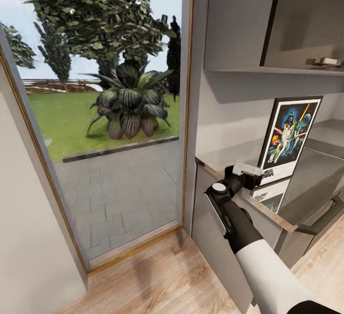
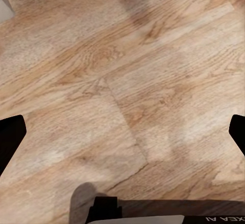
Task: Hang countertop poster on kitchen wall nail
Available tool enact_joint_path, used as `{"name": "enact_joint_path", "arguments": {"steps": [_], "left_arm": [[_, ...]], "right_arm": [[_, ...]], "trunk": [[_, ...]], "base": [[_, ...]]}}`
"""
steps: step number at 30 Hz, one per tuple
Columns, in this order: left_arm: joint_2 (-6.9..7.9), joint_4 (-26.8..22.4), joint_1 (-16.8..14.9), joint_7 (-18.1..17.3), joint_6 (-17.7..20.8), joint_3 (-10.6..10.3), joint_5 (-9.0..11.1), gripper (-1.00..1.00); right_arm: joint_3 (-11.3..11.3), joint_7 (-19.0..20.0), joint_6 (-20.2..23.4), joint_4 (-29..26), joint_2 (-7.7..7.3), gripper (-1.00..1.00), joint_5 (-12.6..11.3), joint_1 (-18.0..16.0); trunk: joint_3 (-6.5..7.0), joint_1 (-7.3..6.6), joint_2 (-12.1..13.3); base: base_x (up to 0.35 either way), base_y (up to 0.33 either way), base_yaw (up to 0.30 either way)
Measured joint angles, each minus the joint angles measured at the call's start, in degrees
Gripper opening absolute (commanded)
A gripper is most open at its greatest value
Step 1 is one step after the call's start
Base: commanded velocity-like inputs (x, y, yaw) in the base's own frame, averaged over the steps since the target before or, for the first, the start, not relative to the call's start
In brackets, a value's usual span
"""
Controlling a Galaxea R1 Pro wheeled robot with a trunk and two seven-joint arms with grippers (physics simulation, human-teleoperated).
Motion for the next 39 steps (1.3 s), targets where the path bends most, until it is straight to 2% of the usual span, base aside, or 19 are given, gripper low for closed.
{"name": "enact_joint_path", "arguments": {"steps": [16, 39], "left_arm": [[0.00, 0.01, -0.01, 0.06, 0.01, 0.00, 0.00, 1.00], [0.00, -0.09, -0.01, 0.04, 0.00, 0.00, 0.00, 1.00]], "right_arm": [[-0.01, 0.00, -3.65, 2.08, 0.00, 1.00, -0.62, -0.01], [0.00, -0.01, -3.85, 2.10, 0.00, 1.00, -0.63, 0.00]], "trunk": [[0.00, -0.01, 0.00], [0.00, 0.00, 0.00]], "base": [[0.021, -0.020, 0.000], [0.067, -0.062, 0.000]]}}
